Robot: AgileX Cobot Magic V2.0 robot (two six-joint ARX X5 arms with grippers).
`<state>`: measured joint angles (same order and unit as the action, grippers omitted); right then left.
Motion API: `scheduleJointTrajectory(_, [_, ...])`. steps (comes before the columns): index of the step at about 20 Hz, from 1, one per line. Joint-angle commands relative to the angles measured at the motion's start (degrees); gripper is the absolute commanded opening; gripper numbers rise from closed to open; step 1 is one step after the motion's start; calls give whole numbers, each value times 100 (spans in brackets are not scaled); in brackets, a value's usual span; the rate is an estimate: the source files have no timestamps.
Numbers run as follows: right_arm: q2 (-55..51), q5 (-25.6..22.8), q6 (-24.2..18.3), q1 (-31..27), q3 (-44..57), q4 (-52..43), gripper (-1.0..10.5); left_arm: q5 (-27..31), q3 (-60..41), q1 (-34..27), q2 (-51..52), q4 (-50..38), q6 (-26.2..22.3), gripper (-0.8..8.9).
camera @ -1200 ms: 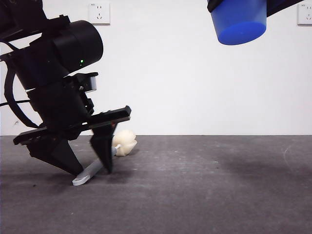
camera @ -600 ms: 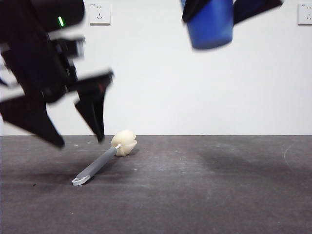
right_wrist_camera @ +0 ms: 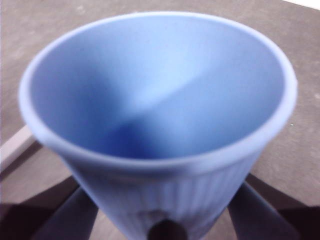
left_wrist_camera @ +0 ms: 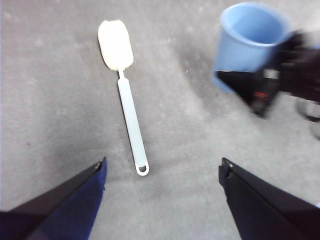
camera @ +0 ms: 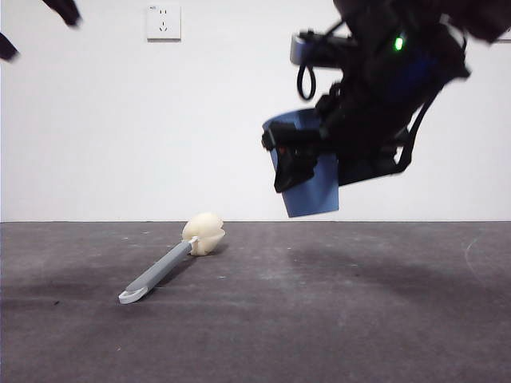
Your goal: Pick up the cup brush,pick up the cup,insert the brush into the cup,clean the cup,put the cup brush back,put the cup back to the fixed position on the table
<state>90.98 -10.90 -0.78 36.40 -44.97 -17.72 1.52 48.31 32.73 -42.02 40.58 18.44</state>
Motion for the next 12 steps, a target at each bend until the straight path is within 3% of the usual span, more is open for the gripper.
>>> scheduleJointTrajectory(1, [339, 57, 120, -173, 42, -450, -17, 149, -26, -9, 376, 186, -63, 378])
scheduleJointTrajectory(6, [975, 525, 267, -535, 186, -1480, -17, 142, -26, -9, 671, 321, -46, 378])
scheduleJointTrajectory(12, [1587, 911, 267, -802, 197, -2002, -17, 197, -26, -9, 671, 317, -52, 378])
